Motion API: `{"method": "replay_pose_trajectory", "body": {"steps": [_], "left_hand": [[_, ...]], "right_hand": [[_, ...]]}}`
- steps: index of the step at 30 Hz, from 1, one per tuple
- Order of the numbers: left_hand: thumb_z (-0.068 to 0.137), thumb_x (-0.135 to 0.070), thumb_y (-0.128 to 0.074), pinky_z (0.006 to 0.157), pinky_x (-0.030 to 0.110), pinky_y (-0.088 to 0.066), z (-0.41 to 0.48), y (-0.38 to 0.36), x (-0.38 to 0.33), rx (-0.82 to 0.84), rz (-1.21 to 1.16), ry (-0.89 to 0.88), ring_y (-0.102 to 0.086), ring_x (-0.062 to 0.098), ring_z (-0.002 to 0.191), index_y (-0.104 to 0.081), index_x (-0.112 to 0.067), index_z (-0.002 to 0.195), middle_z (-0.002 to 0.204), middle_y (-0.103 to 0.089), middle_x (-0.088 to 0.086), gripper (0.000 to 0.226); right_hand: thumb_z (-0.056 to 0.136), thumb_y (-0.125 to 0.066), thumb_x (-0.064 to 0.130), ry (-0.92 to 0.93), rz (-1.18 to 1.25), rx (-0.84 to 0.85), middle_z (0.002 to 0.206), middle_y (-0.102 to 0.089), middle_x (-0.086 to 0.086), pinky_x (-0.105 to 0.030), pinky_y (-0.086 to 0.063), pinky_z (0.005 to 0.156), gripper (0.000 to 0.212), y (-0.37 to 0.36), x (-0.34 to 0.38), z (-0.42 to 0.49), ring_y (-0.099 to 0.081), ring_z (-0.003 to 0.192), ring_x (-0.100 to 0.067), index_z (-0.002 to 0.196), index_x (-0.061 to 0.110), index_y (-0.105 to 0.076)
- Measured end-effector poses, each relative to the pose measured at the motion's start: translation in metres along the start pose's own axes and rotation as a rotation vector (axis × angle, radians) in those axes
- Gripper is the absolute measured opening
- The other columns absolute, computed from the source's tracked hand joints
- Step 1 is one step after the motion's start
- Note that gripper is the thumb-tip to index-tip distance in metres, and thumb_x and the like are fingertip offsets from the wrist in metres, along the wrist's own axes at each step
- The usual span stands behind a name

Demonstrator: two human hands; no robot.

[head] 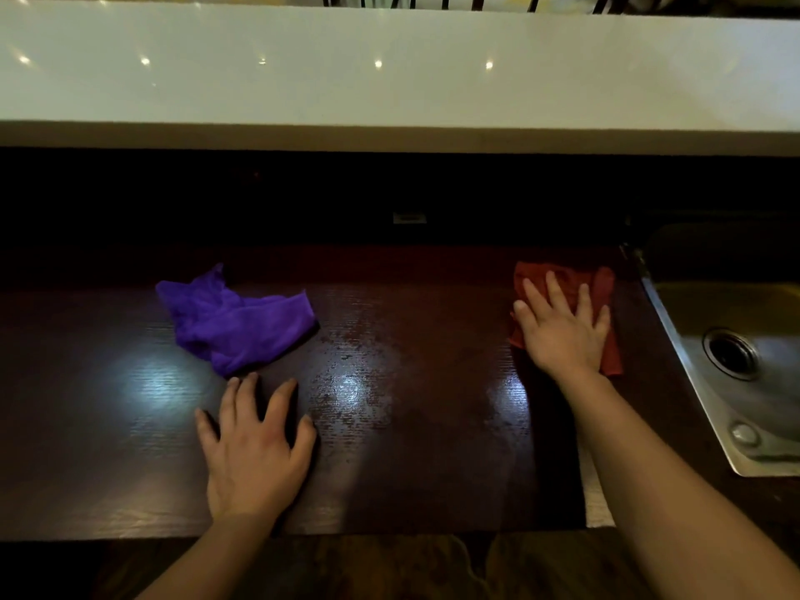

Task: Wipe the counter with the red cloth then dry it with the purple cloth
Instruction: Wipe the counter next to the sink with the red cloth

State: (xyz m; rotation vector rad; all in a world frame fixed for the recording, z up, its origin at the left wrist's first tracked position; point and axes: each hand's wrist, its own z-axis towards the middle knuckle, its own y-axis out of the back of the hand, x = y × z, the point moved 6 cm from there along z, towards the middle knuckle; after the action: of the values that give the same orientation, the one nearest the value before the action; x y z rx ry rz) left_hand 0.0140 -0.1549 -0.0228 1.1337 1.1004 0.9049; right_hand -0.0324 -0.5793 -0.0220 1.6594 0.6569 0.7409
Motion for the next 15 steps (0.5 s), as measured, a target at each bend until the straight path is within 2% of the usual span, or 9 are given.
{"method": "replay_pose_trajectory", "body": {"steps": [3, 6, 8, 11, 15], "left_hand": [[0.083, -0.052, -0.04, 0.112, 0.069, -0.018, 0.0, 0.001, -0.001, -0.011, -0.008, 0.0, -0.031, 0.034, 0.141, -0.057, -0.028, 0.129, 0.144, -0.044, 0.016, 0.054], [0.082, -0.049, -0.04, 0.111, 0.07, -0.02, 0.0, 0.003, -0.001, -0.029, -0.009, 0.004, -0.034, 0.035, 0.139, -0.058, -0.027, 0.127, 0.142, -0.047, 0.017, 0.053], [0.083, -0.048, -0.04, 0.111, 0.069, -0.021, 0.0, 0.003, -0.001, -0.026, -0.002, 0.008, -0.034, 0.034, 0.139, -0.059, -0.028, 0.127, 0.142, -0.047, 0.016, 0.052], [0.083, -0.048, -0.04, 0.112, 0.068, -0.021, 0.0, 0.004, -0.002, -0.018, 0.001, 0.015, -0.034, 0.033, 0.14, -0.059, -0.029, 0.127, 0.142, -0.048, 0.015, 0.051], [0.083, -0.047, -0.04, 0.112, 0.066, -0.022, -0.001, 0.005, 0.0, -0.027, -0.011, 0.02, -0.036, 0.031, 0.139, -0.06, -0.03, 0.126, 0.142, -0.049, 0.013, 0.05]], "right_hand": [[0.091, -0.01, 0.067, 0.211, -0.092, -0.008, 0.163, -0.01, 0.015, -0.062, -0.007, 0.116, 0.06, -0.007, 0.061, -0.03, -0.005, 0.15, -0.033, 0.147, 0.048, -0.019], [0.096, -0.019, 0.065, 0.685, -0.107, -0.042, 0.16, -0.025, 0.012, -0.062, -0.014, 0.115, 0.055, -0.033, 0.13, -0.118, -0.017, 0.148, -0.035, 0.146, 0.045, -0.03], [0.097, -0.021, 0.064, 0.853, -0.09, -0.016, 0.16, -0.023, 0.015, -0.058, -0.01, 0.117, 0.05, -0.041, 0.143, -0.138, -0.015, 0.149, -0.029, 0.145, 0.049, -0.027], [0.097, -0.014, 0.061, 0.776, -0.082, -0.034, 0.16, -0.02, 0.017, -0.053, -0.009, 0.119, 0.05, -0.03, 0.158, -0.087, -0.013, 0.15, -0.023, 0.145, 0.051, -0.026], [0.091, -0.007, 0.064, 0.616, -0.054, 0.023, 0.162, -0.014, 0.017, -0.058, -0.002, 0.117, 0.056, -0.028, 0.216, -0.022, -0.006, 0.15, -0.028, 0.144, 0.053, -0.021]]}}
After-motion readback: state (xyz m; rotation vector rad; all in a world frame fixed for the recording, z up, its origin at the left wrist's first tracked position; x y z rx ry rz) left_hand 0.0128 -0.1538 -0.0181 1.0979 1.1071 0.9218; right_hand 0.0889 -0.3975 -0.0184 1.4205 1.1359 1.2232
